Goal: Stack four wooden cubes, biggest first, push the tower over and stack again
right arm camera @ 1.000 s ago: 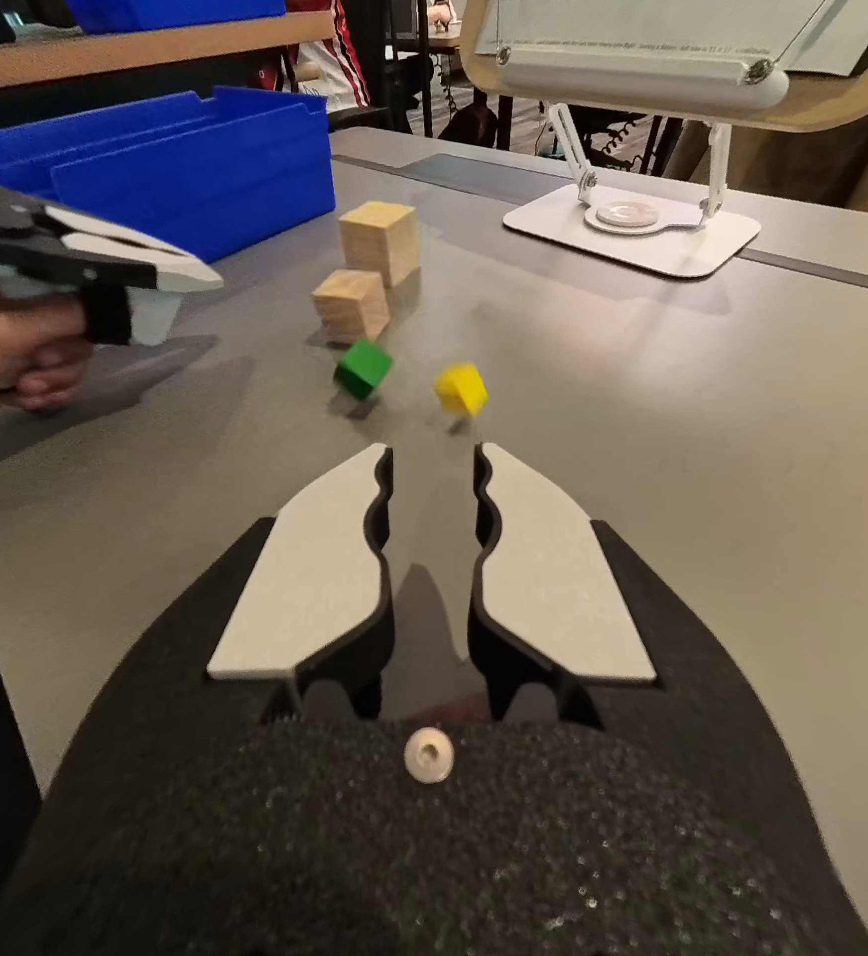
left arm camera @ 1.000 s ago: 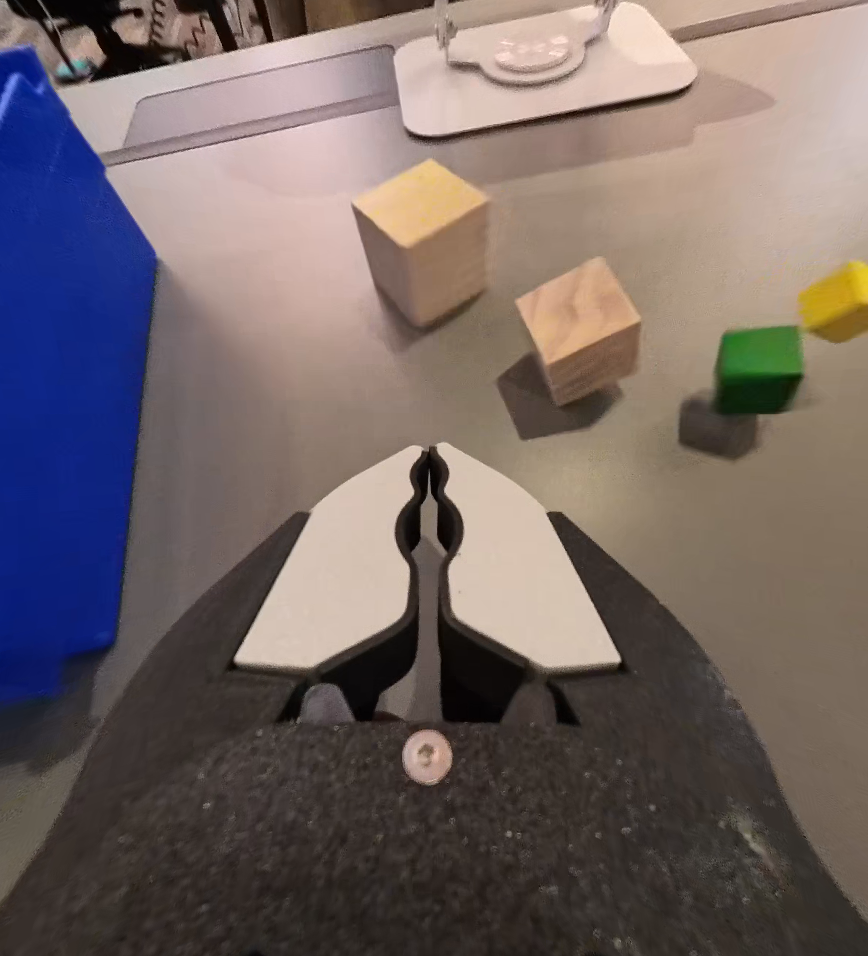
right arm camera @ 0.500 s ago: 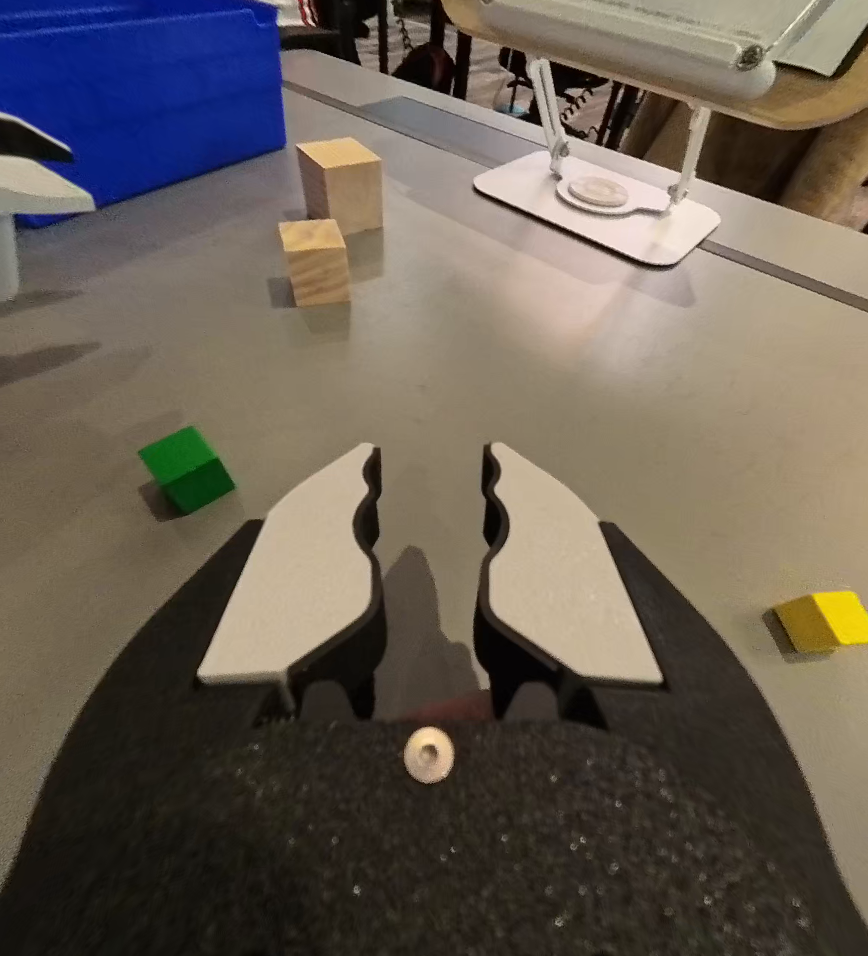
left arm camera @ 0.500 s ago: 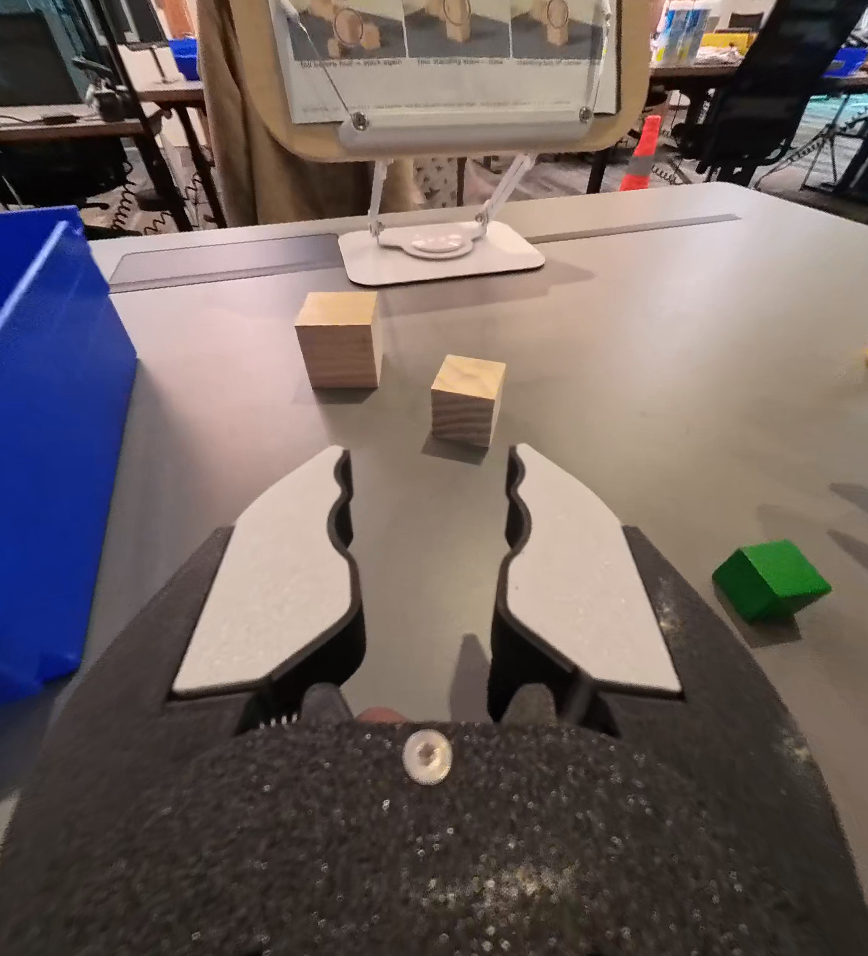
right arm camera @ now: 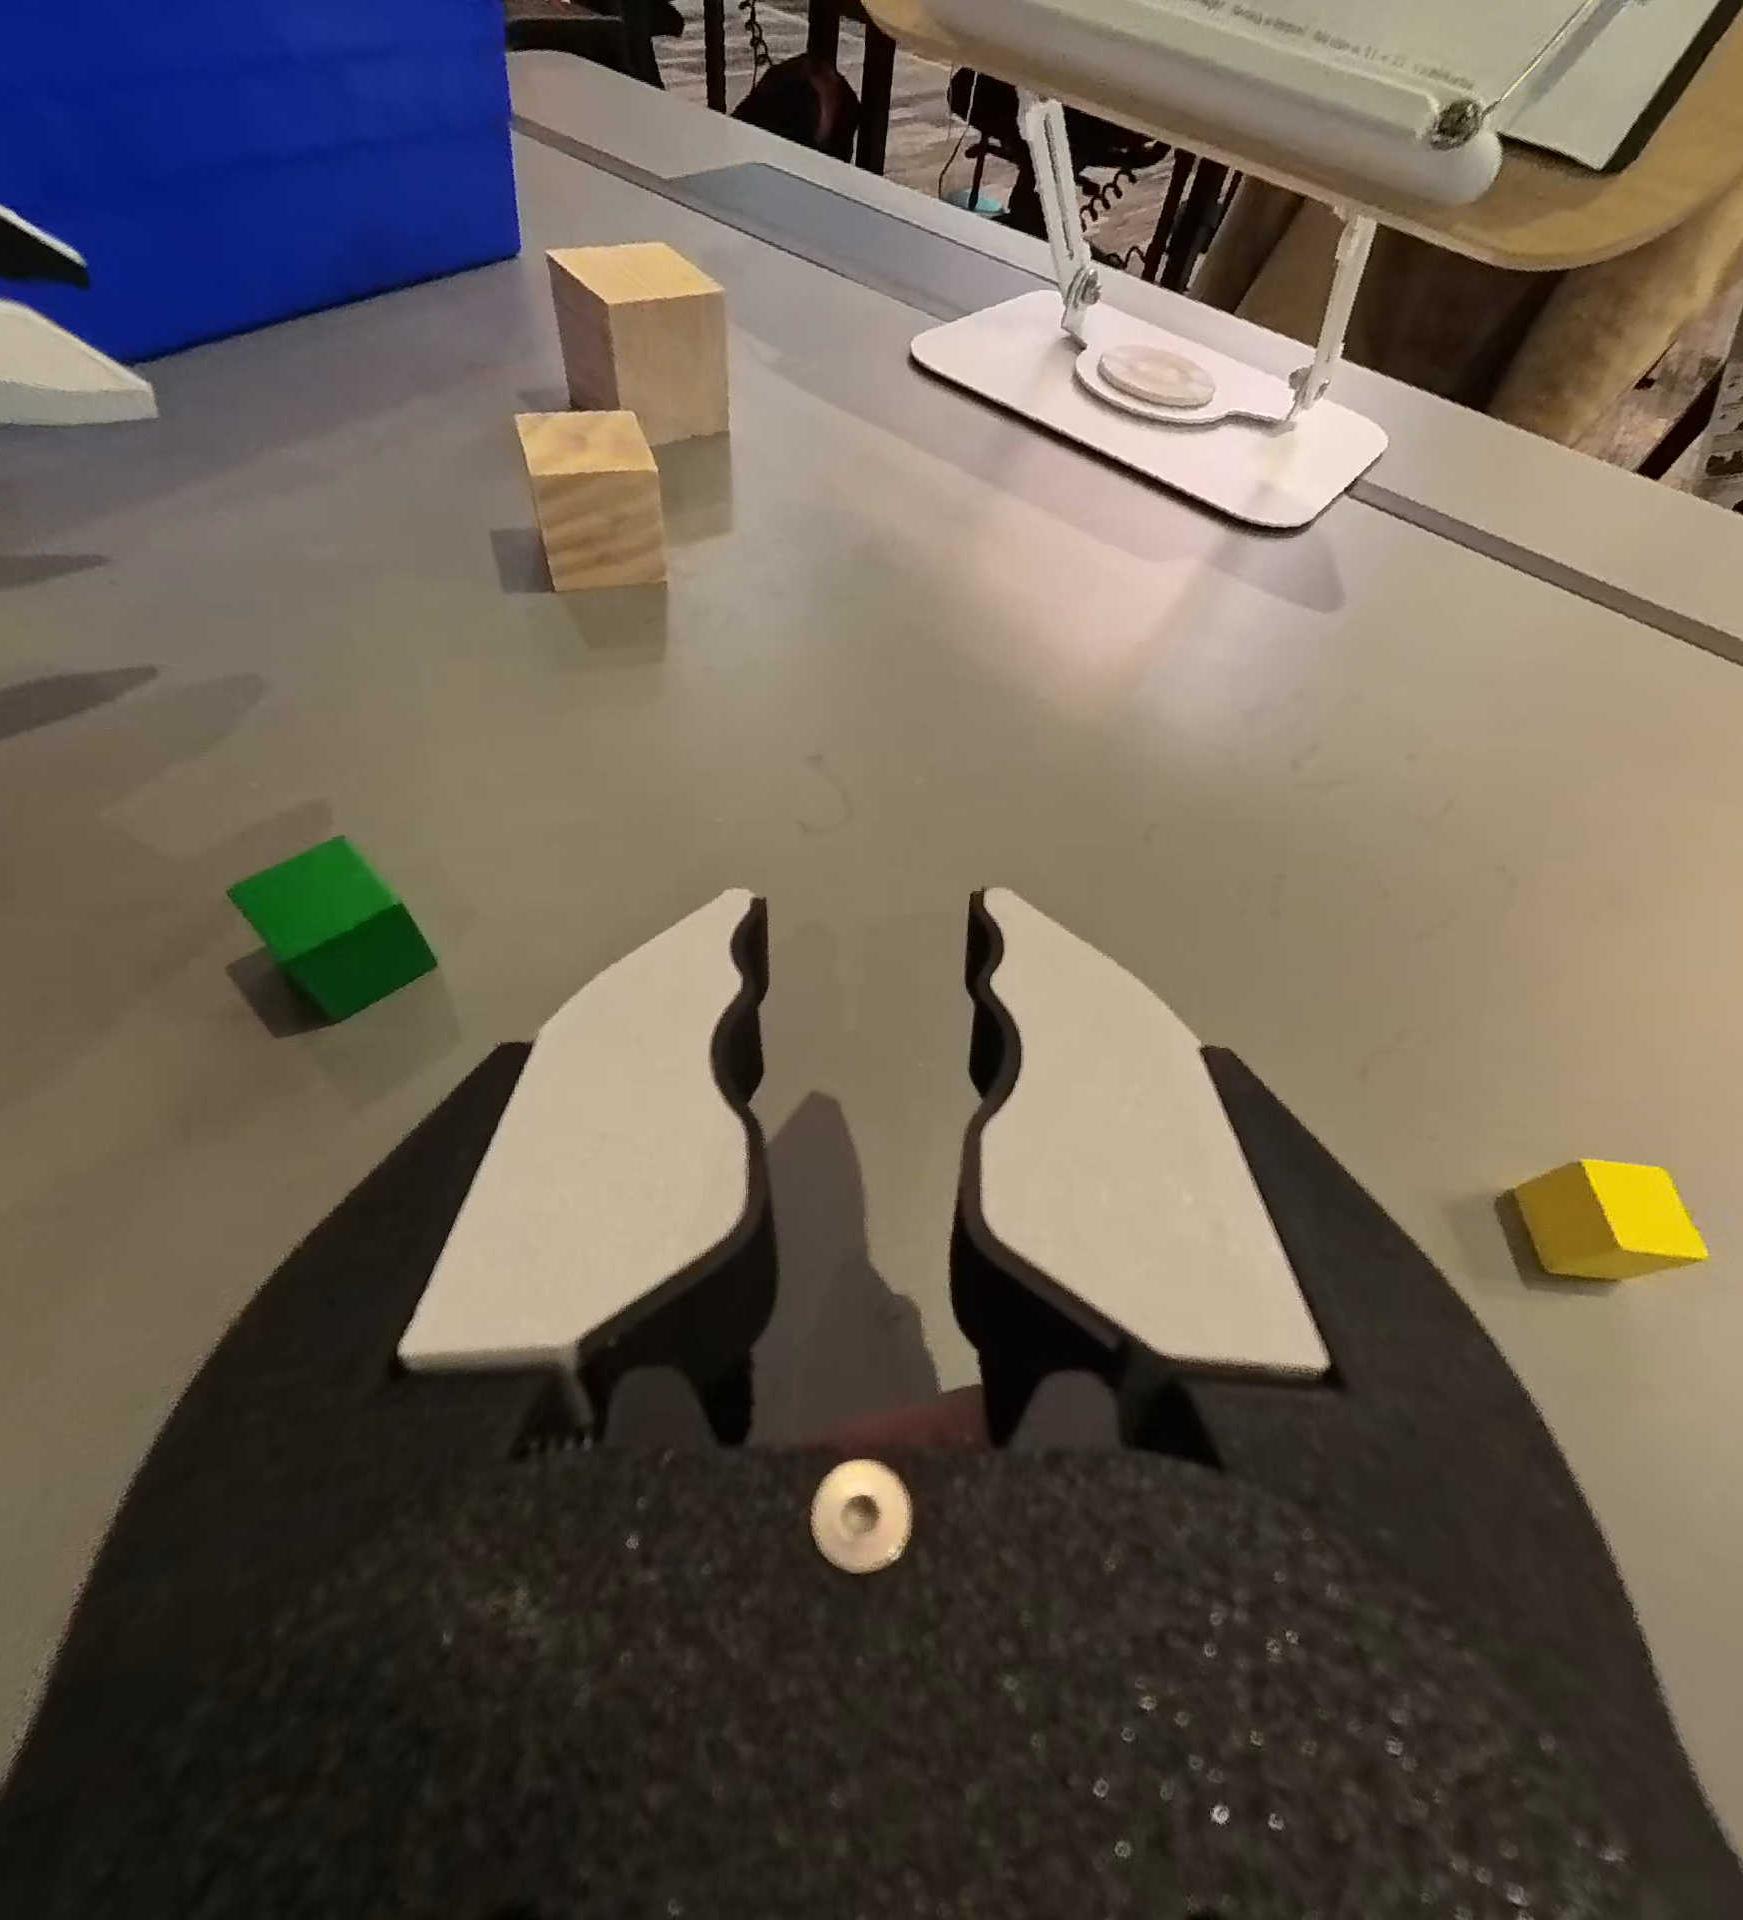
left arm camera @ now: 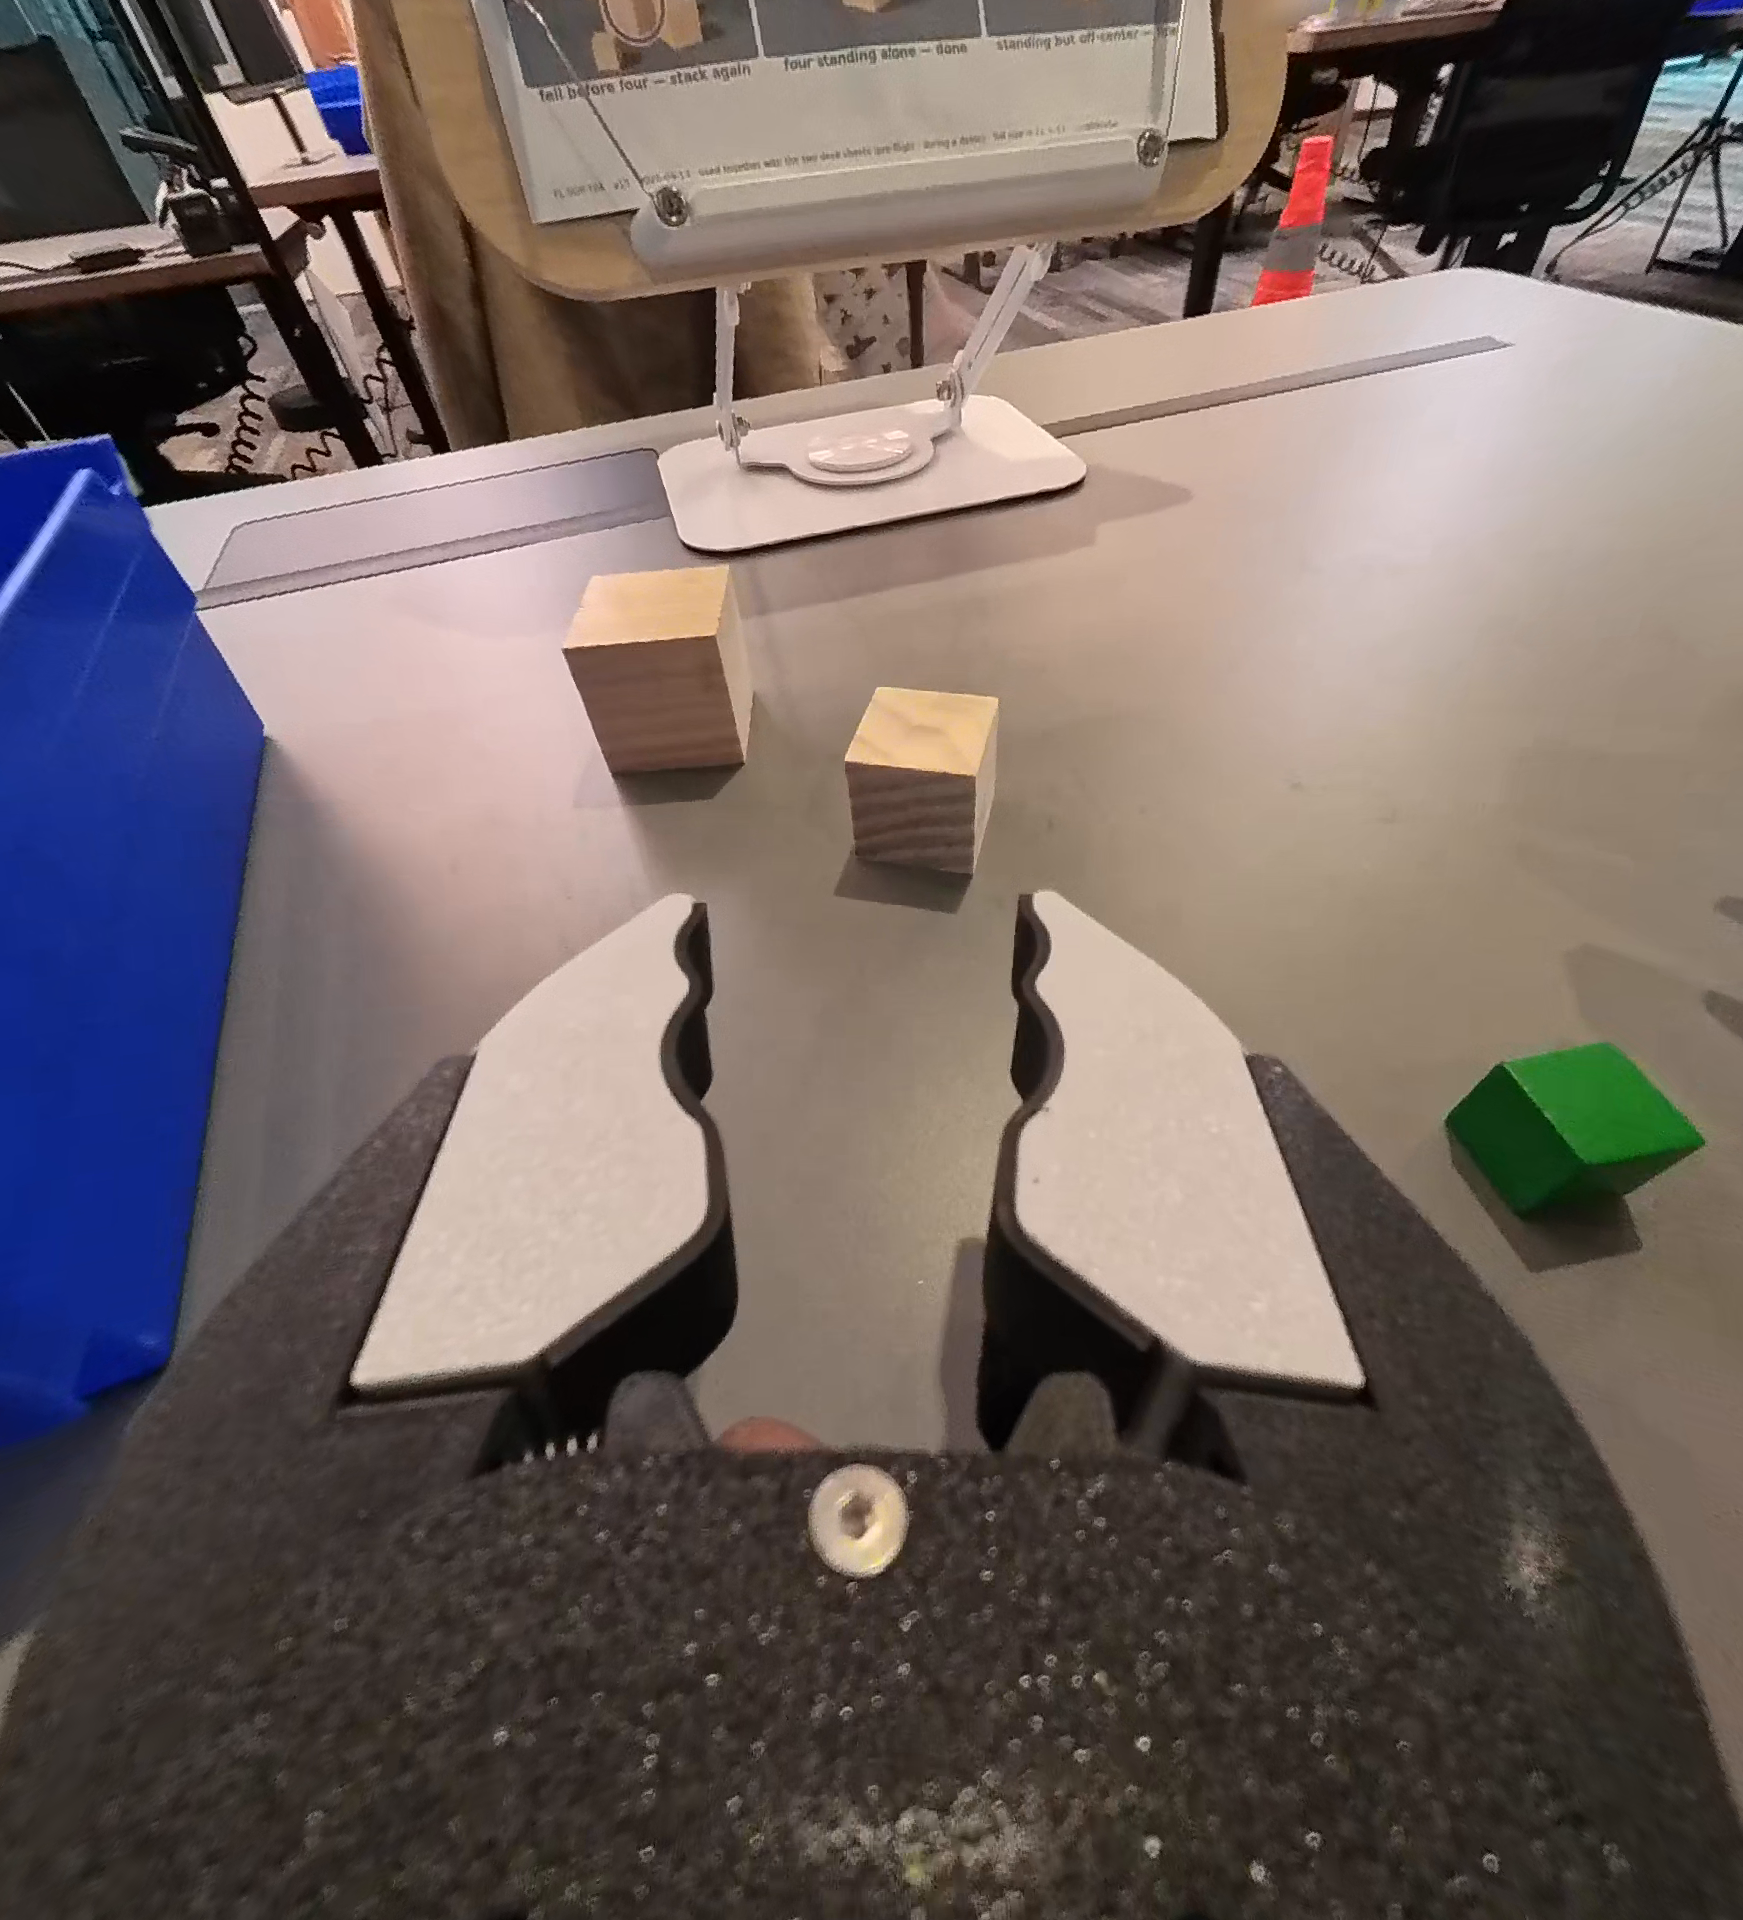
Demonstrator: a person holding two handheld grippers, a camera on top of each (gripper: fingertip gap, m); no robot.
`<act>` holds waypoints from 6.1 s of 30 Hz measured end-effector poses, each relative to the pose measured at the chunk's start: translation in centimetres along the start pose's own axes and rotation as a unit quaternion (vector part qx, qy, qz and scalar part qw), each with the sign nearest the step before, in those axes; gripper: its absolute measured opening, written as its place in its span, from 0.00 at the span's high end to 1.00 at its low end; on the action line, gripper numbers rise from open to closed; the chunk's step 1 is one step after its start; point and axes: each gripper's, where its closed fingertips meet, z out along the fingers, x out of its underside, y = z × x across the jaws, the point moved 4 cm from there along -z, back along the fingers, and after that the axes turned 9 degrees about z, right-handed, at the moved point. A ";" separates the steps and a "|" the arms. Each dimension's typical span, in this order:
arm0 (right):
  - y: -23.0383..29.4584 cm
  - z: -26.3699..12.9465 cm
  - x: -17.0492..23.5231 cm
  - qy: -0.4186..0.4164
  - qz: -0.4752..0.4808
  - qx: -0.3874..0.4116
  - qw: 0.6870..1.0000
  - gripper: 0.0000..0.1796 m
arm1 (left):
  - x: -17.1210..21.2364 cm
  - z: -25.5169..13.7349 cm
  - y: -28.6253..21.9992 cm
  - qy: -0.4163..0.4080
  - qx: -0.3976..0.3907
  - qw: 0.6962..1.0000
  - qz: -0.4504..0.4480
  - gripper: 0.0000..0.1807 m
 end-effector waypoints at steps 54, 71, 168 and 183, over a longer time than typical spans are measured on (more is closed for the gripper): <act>0.4 0.4 0.2 0.021 0.011 -0.043 0.999 0.83 | -3.0 2.6 2.5 0.103 0.178 0.975 0.082 0.71; 0.4 0.9 0.6 0.047 0.011 -0.043 0.998 0.83 | -6.8 20.0 5.2 0.498 0.068 0.864 -0.009 0.53; 0.7 0.8 0.6 0.046 0.005 -0.056 0.997 0.84 | -9.5 14.7 -7.6 0.350 0.439 0.709 0.426 0.75; 0.7 0.8 0.7 0.048 0.004 -0.057 0.997 0.84 | -7.6 15.4 -8.0 0.358 0.453 0.703 0.415 0.75</act>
